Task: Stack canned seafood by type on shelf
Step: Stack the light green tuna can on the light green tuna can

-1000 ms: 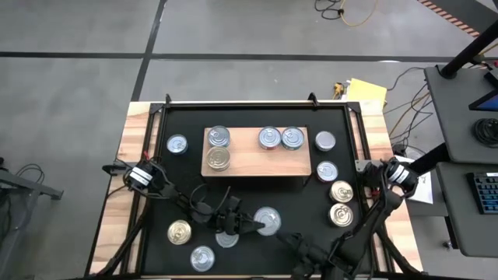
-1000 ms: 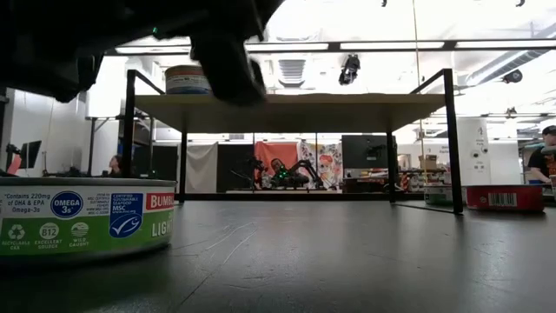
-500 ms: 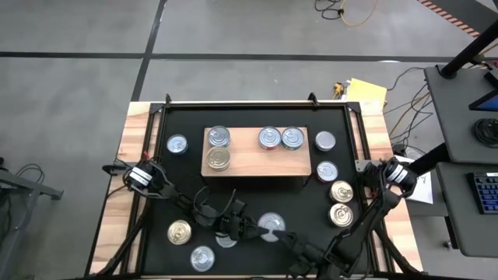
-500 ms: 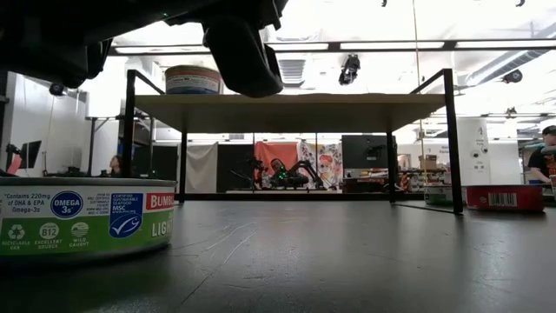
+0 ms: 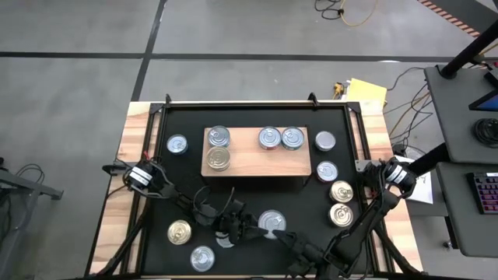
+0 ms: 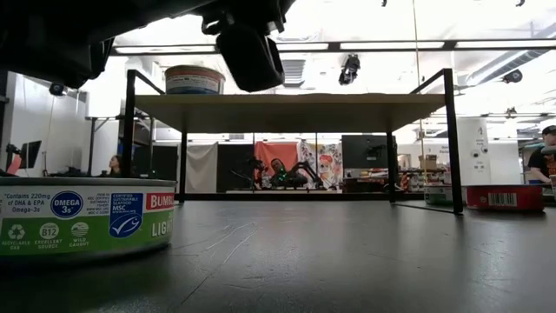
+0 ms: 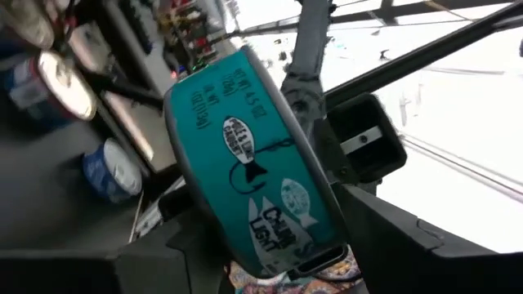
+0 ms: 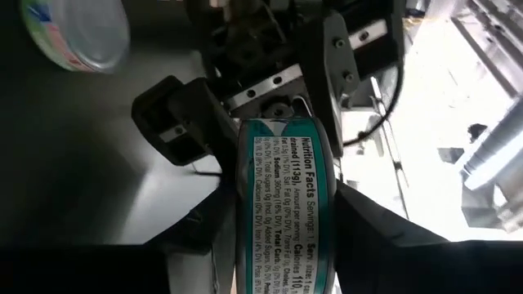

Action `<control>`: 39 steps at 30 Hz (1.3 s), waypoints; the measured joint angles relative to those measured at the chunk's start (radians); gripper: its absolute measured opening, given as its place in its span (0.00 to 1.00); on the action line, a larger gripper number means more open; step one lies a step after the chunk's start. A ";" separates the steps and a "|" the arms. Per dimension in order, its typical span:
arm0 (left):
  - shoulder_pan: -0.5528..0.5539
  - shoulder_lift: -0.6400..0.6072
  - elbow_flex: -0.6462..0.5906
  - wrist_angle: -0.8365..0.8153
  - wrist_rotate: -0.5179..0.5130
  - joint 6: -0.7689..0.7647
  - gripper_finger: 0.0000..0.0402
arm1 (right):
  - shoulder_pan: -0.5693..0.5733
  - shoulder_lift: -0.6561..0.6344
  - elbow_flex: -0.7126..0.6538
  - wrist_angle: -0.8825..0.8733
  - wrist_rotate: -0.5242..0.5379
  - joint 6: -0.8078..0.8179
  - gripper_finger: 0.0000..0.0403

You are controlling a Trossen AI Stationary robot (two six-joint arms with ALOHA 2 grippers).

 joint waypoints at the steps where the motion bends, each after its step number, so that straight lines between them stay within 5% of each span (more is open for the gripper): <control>1: 0.003 0.000 -0.003 0.009 0.000 0.014 0.52 | 0.000 -0.002 0.000 0.000 0.012 -0.001 0.35; 9: 0.014 -0.003 -0.014 0.068 0.001 0.131 0.53 | 0.010 -0.054 -0.002 -0.008 0.050 -0.016 0.35; 14: 0.010 0.000 -0.018 0.079 0.000 0.334 0.53 | 0.013 -0.124 -0.007 -0.044 0.078 0.050 0.35; 25: -0.015 -0.028 -0.031 0.045 0.000 0.621 0.49 | -0.010 -0.405 -0.015 -0.587 0.062 0.723 0.35; 31: -0.018 -0.157 -0.128 -0.089 -0.004 0.742 0.48 | -0.116 -0.510 -0.045 -0.740 -0.078 0.981 0.35; 39: -0.016 -0.486 -0.297 -0.444 -0.070 0.945 0.47 | -0.287 -0.518 -0.049 -0.748 -0.116 0.853 0.35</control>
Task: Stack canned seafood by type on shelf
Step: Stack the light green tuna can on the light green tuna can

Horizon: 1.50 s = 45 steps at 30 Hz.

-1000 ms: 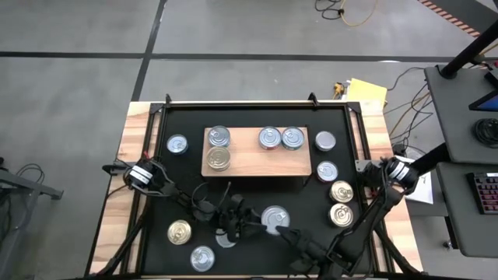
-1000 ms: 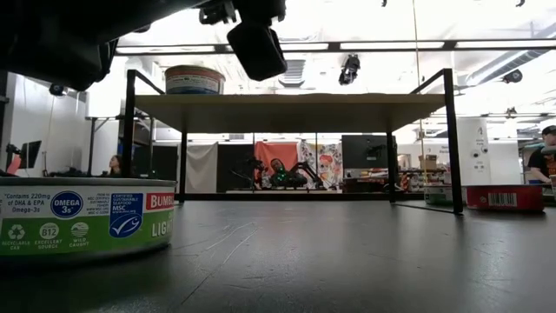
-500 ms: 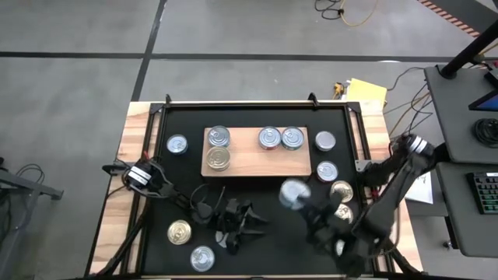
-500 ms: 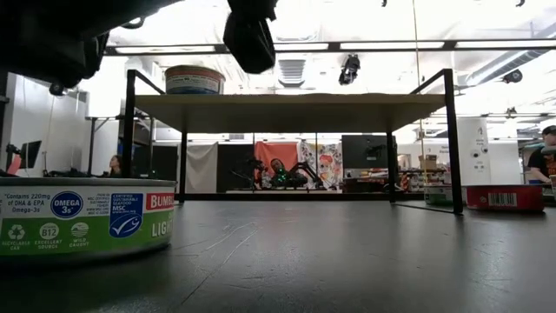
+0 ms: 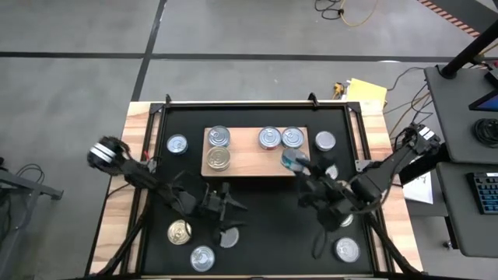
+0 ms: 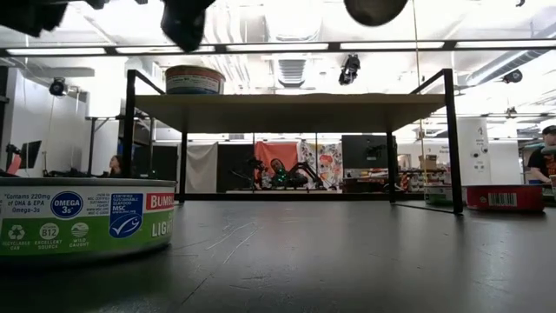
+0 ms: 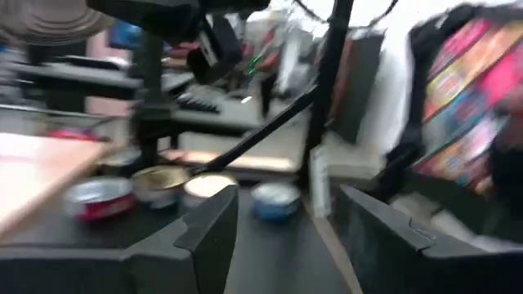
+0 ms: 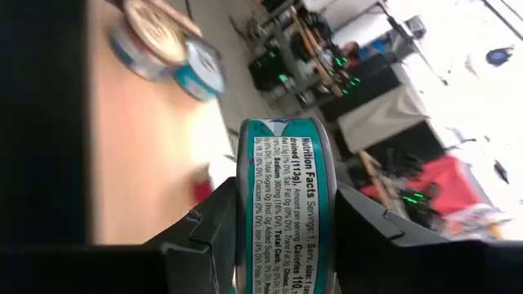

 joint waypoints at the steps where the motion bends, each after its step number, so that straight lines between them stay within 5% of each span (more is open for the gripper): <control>1: 0.000 -0.040 -0.017 -0.058 -0.029 0.025 0.47 | -0.020 0.000 0.000 -0.012 0.000 -0.020 0.35; 6: 0.004 -0.194 -0.085 -0.251 -0.172 0.144 0.47 | -0.120 0.000 -0.001 -0.113 0.000 -0.050 0.35; 16: 0.005 -0.285 -0.125 -0.286 -0.423 0.209 0.47 | -0.210 0.000 -0.054 -0.178 -0.053 -0.047 0.35; 27: 0.004 -0.299 -0.093 -0.292 -0.438 0.349 0.47 | -0.213 0.000 -0.096 -0.128 -0.074 -0.065 0.35; 34: 0.004 -0.330 -0.085 -0.291 -0.536 0.496 0.47 | -0.235 0.001 -0.155 0.030 -0.072 -0.171 0.36; 45: 0.004 -0.342 -0.087 -0.332 -0.542 0.513 0.47 | -0.306 0.001 -0.194 0.054 -0.072 -0.200 0.36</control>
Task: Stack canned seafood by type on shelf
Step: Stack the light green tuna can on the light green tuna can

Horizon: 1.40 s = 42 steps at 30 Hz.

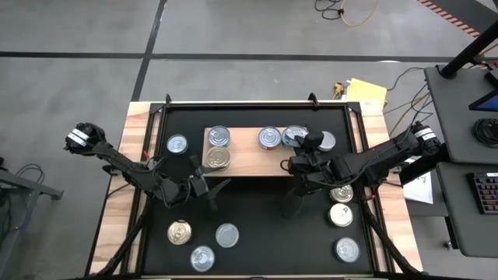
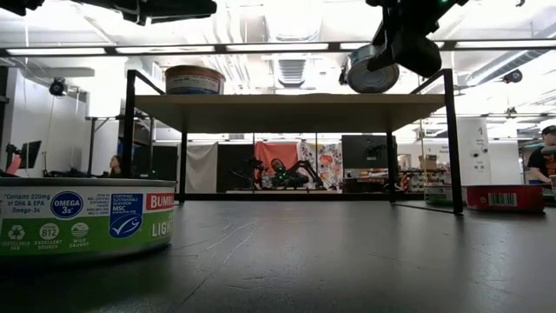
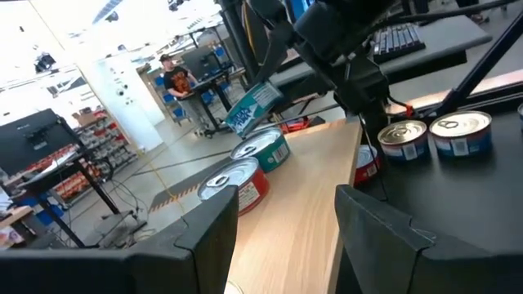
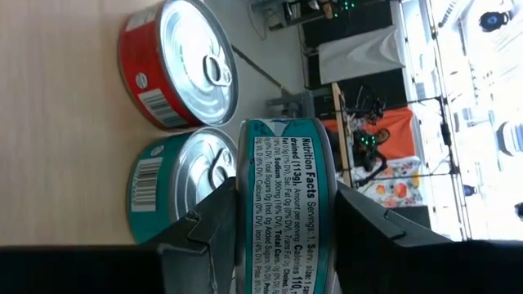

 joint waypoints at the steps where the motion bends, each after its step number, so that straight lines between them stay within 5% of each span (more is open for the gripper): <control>1: 0.000 0.000 0.000 -0.001 0.000 -0.006 0.47 | -0.003 0.000 -0.003 0.000 -0.001 0.000 0.36; 33: 0.000 0.000 -0.002 -0.022 0.000 -0.053 0.47 | -0.024 0.000 -0.013 0.022 -0.066 0.040 0.39; 42: 0.000 0.000 -0.002 -0.044 0.000 -0.073 0.47 | -0.024 0.000 -0.014 0.023 -0.137 0.127 0.50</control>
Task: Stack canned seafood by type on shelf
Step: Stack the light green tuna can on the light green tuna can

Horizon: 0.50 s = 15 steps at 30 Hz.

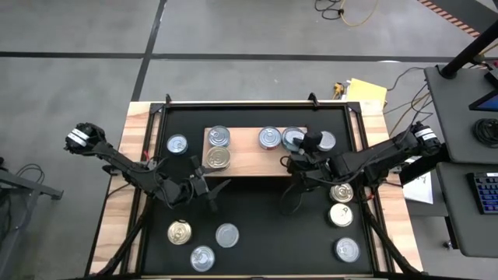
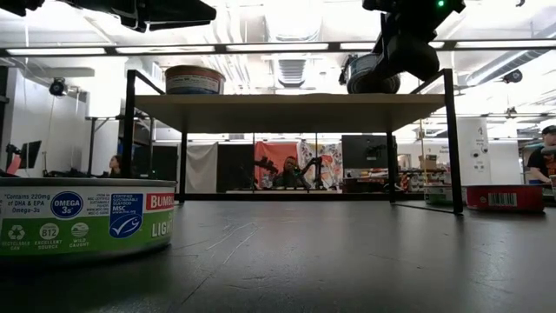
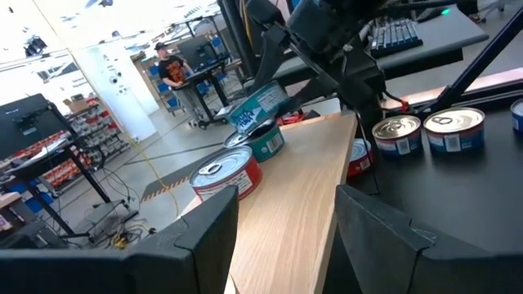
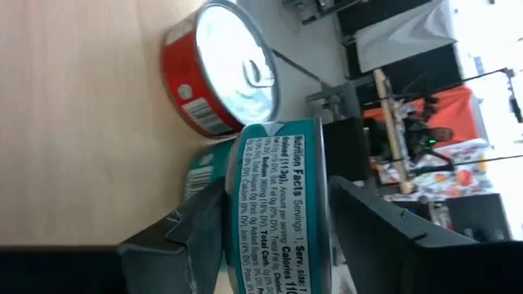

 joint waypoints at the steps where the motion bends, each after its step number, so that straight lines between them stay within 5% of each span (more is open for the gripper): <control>1: 0.000 0.000 0.000 0.001 0.000 -0.004 0.47 | 0.000 0.000 0.000 0.000 -0.003 0.006 0.52; 15: 0.000 0.000 0.000 0.001 0.000 -0.005 0.47 | -0.027 0.000 0.053 -0.004 -0.058 0.075 0.65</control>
